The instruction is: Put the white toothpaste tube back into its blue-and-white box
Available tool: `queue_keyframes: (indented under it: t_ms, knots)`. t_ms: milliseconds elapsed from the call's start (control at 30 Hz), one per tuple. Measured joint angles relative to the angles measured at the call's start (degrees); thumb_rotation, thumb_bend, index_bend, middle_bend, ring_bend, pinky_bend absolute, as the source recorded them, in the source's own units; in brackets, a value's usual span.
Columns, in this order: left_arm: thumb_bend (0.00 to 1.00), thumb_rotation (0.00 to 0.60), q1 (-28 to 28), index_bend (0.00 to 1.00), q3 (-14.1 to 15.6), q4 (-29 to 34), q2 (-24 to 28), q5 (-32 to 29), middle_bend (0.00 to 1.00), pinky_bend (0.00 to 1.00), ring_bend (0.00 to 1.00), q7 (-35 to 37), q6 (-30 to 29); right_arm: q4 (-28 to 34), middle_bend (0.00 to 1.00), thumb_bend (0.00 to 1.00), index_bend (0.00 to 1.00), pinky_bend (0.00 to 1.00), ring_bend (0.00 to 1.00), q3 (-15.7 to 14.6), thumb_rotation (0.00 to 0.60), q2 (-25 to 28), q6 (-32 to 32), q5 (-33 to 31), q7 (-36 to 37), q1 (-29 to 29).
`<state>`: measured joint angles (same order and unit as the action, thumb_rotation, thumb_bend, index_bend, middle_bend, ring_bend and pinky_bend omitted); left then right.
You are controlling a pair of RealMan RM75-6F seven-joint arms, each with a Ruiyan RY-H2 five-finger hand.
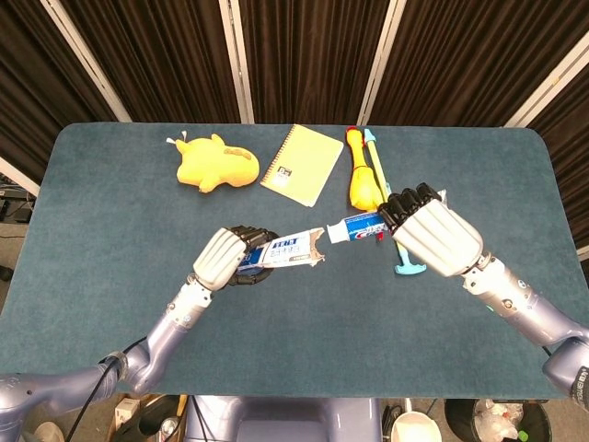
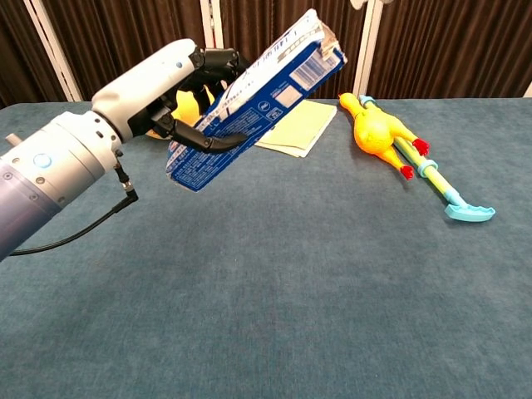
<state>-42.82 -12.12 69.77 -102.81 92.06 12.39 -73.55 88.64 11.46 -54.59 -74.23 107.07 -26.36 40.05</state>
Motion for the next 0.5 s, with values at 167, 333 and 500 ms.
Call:
queue_keyframes:
  t_ms: [167, 333, 500]
  knots:
    - [0.39, 0.600, -0.2, 0.36, -0.3, 1.9, -0.2, -0.8, 0.52, 0.54, 0.49, -1.1, 0.2, -2.1, 0.64, 0.45, 0.77, 0.67, 0.58, -0.6, 0.600, -0.8, -0.2, 1.7, -1.8, 0.1]
    - [0.39, 0.600, -0.4, 0.36, -0.9, 3.7, 0.1, -1.7, 0.52, 0.54, 0.49, -2.3, 0.1, -4.0, 0.64, 0.45, 0.77, 0.67, 0.58, -0.8, 0.600, -2.3, -1.2, 2.4, -2.6, 0.1]
    - [0.39, 0.600, -0.6, 0.36, -1.6, 4.6, 0.2, -2.8, 0.52, 0.54, 0.49, -3.4, 0.6, -4.7, 0.64, 0.45, 0.77, 0.67, 0.58, -0.6, 0.600, -3.1, -2.5, 2.6, -2.8, -0.1]
